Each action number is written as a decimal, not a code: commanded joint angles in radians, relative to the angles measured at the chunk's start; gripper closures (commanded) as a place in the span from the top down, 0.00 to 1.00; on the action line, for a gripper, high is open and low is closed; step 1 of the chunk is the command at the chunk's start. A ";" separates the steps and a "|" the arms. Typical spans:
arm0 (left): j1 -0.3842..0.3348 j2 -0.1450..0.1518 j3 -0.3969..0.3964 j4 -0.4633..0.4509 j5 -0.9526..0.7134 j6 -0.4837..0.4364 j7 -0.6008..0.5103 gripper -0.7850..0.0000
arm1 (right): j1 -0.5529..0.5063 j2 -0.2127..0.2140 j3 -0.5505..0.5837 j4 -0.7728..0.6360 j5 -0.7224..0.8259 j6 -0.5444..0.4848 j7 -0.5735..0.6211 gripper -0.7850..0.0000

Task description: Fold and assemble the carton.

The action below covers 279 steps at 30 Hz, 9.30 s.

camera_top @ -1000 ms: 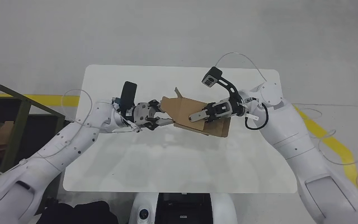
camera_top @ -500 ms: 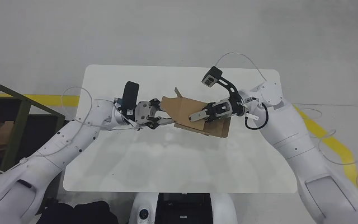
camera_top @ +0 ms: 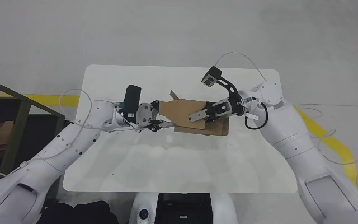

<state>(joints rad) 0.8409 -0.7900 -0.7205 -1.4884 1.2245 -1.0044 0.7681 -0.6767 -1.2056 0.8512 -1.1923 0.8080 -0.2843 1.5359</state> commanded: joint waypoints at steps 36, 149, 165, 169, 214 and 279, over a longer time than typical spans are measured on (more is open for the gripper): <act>0.075 -0.039 -0.189 0.124 -0.384 0.063 -0.233 1.00 | 0.015 0.011 -0.078 -0.053 -0.017 0.000 0.000 0.00; 0.137 -0.023 -0.177 -0.067 -0.473 -0.008 -0.496 1.00 | -0.044 0.013 0.028 -0.098 -0.032 -0.003 -0.003 0.00; 0.144 -0.048 -0.199 -0.069 -0.487 -0.008 -0.550 1.00 | -0.045 0.007 0.036 -0.075 -0.060 -0.017 -0.017 0.00; 0.159 -0.046 -0.219 -0.057 -0.517 -0.008 -0.547 1.00 | -0.050 0.008 0.049 -0.033 -0.086 -0.049 -0.049 0.00; 0.120 -0.073 -0.260 0.013 -0.788 0.121 -0.972 1.00 | -0.148 0.054 0.136 -0.213 -0.327 -0.004 -0.192 0.00; 0.049 -0.172 -0.190 0.129 -0.943 0.020 -1.101 1.00 | -0.098 0.017 0.091 -0.122 -0.156 -0.063 -0.097 0.00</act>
<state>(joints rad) 0.8862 -0.9641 -0.8997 -1.3634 0.2760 -0.9845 -0.3369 -0.7732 -1.1890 0.9409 -1.3153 0.6521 -0.3485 1.4380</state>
